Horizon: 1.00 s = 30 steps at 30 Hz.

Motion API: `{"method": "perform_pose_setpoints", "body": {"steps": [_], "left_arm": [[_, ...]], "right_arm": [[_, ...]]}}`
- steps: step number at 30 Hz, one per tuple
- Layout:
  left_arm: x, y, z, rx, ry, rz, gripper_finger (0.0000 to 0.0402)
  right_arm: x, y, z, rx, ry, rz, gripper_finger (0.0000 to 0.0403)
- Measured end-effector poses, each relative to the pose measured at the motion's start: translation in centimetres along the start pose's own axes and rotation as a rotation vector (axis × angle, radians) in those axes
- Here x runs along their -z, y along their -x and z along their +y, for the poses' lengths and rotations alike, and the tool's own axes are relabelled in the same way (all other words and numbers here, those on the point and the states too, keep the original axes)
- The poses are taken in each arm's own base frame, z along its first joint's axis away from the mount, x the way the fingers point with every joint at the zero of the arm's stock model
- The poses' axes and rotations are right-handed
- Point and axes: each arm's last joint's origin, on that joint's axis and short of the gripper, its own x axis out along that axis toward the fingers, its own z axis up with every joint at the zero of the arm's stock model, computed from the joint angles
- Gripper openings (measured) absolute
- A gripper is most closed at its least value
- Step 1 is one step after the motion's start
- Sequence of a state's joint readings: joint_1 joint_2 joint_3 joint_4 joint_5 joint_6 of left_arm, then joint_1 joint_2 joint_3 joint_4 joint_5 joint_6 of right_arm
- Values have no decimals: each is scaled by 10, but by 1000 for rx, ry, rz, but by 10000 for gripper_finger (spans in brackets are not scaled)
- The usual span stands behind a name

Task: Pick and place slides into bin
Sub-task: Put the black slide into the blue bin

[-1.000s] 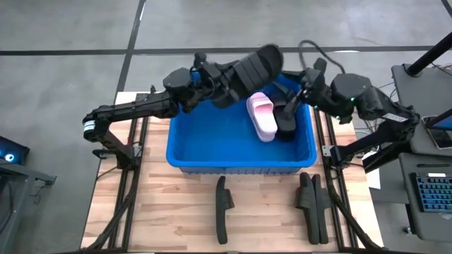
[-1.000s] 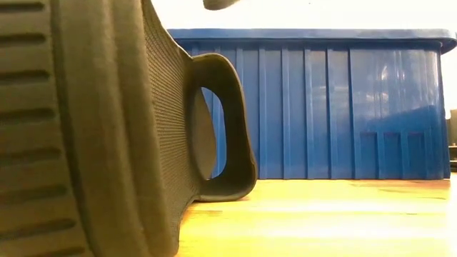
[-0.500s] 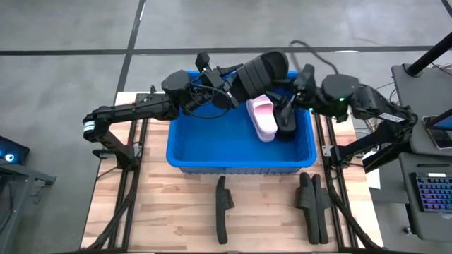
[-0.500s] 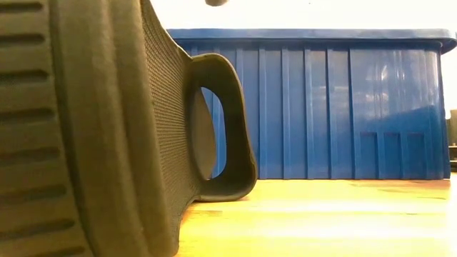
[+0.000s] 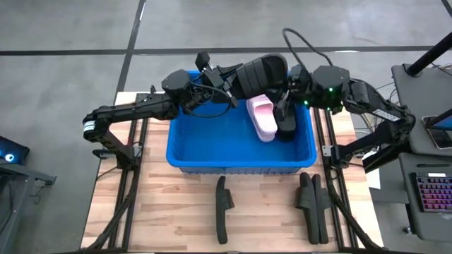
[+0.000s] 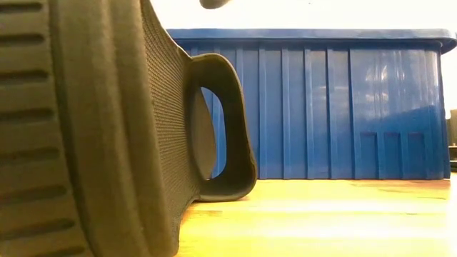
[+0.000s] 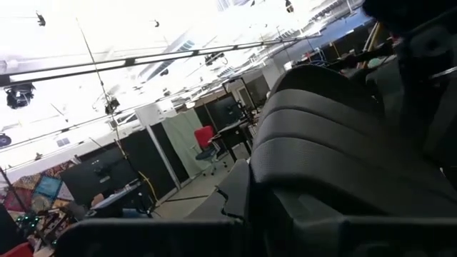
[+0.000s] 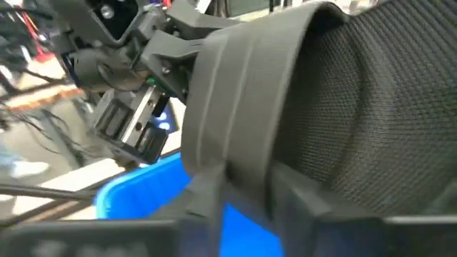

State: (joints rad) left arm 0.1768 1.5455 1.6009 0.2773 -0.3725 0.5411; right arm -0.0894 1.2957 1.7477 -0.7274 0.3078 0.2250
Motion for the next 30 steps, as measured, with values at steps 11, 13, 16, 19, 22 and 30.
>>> {"method": "perform_pose_setpoints", "body": {"steps": [11, 13, 16, 19, 22, 30], "left_arm": [[2, 2, -1, 56, -40, 31, 41], [2, 7, 0, 93, -97, 68, 74], [5, 15, 2, 155, -170, 149, 130], [6, 26, 7, 190, -219, 241, 180], [4, 39, 16, 186, -283, 315, 214], [-5, 54, 16, 272, -586, 311, 230]], "right_arm": [[-2, -4, -15, -68, -103, 31, 11], [-2, -5, -20, -87, -136, 47, 10], [-2, -6, -30, -116, -181, 81, 10], [-3, -6, -42, -124, -239, 102, 10], [-4, -6, -53, -144, -284, 116, 9], [-5, -15, -80, -351, -446, 210, 9]]}}
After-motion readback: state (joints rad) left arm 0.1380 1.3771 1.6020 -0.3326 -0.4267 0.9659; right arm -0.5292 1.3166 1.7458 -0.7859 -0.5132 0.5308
